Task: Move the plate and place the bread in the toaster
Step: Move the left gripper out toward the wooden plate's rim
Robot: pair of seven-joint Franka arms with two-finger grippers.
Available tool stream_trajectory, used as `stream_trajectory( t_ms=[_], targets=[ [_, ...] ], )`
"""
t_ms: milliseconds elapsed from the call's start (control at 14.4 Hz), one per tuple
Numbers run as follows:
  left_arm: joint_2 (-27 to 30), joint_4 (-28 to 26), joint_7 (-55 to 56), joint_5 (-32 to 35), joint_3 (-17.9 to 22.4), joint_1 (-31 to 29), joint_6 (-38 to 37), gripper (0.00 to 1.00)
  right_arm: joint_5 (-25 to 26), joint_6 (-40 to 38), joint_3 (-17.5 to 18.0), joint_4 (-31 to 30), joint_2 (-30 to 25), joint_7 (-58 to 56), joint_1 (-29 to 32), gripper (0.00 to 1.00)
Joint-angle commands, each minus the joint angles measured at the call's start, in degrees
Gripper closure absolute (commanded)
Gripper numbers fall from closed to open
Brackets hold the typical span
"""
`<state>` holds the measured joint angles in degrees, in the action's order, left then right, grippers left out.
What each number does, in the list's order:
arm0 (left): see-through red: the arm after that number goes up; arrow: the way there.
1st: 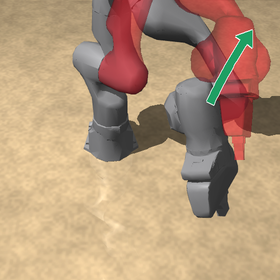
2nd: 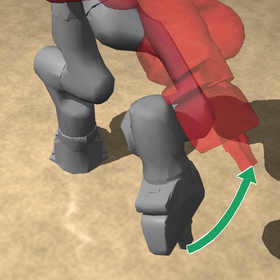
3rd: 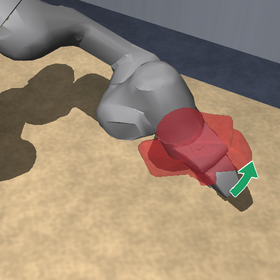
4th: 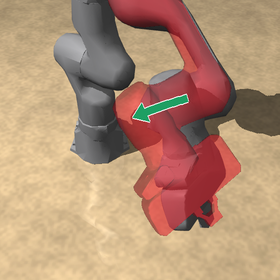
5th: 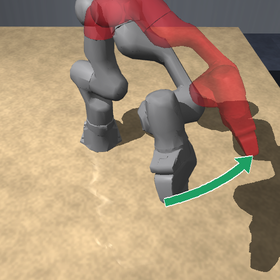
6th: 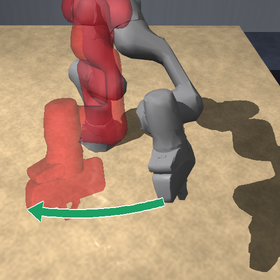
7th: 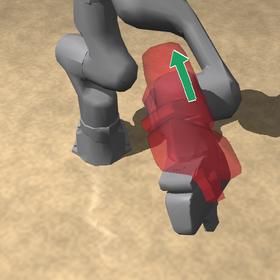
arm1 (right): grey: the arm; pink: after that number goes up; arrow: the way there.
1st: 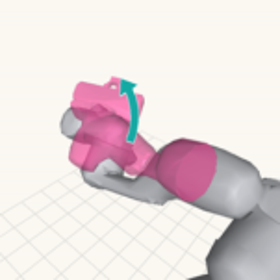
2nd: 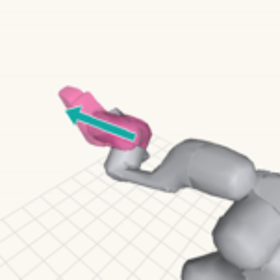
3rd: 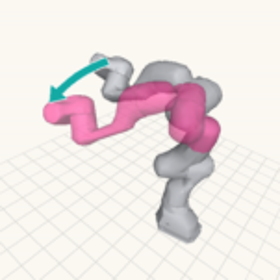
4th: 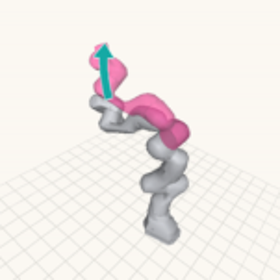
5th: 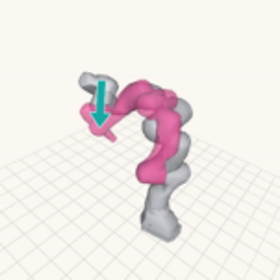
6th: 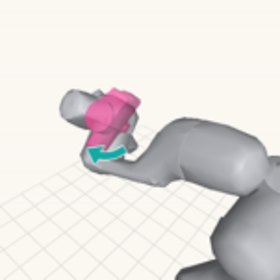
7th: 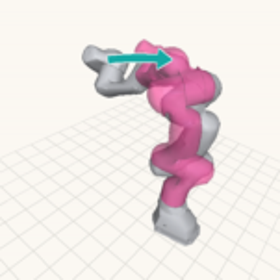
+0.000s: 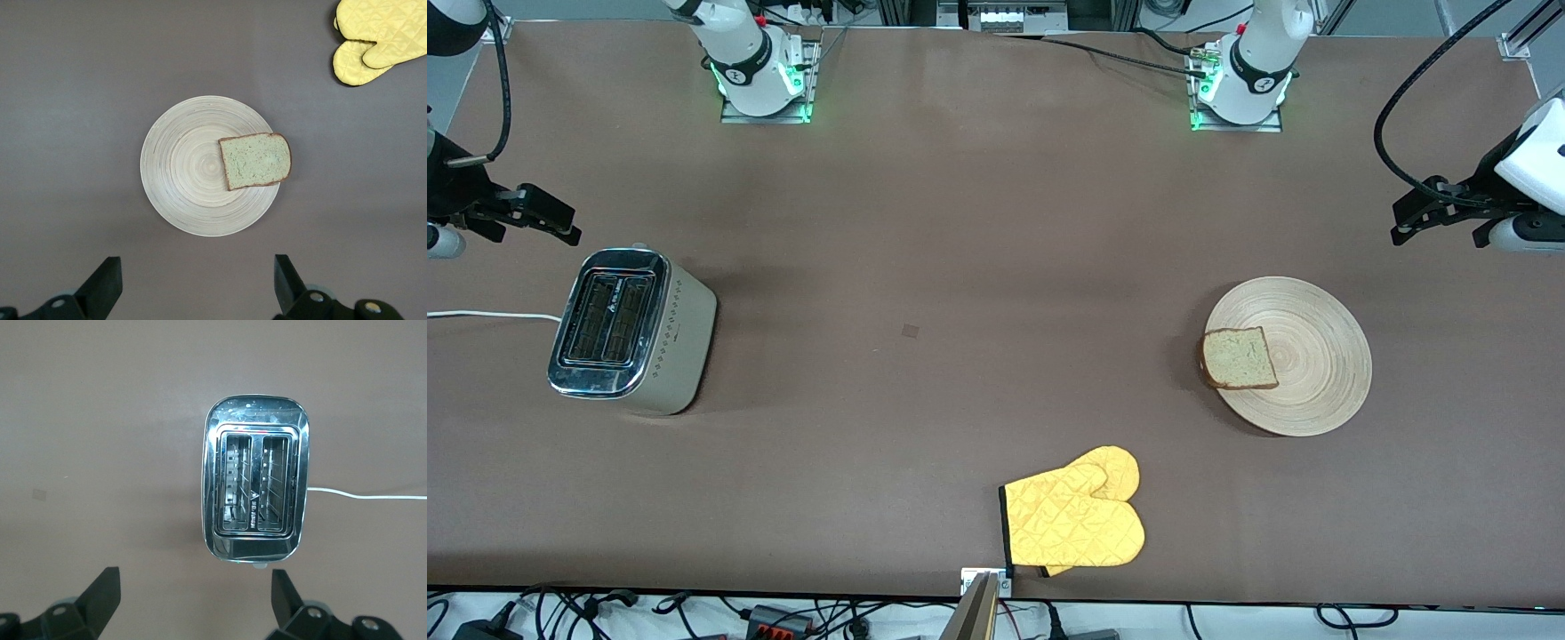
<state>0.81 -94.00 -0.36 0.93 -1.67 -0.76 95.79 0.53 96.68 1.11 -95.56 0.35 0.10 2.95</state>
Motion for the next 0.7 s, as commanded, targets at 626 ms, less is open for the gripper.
stream_trajectory(
  t_ms=[626],
  targets=[
    [-1.2,1.7,-0.2,-0.7,0.2,-0.2,-11.9,0.00,0.7,-0.8,0.1,0.4,0.2,0.2,0.0,0.00]
  ],
)
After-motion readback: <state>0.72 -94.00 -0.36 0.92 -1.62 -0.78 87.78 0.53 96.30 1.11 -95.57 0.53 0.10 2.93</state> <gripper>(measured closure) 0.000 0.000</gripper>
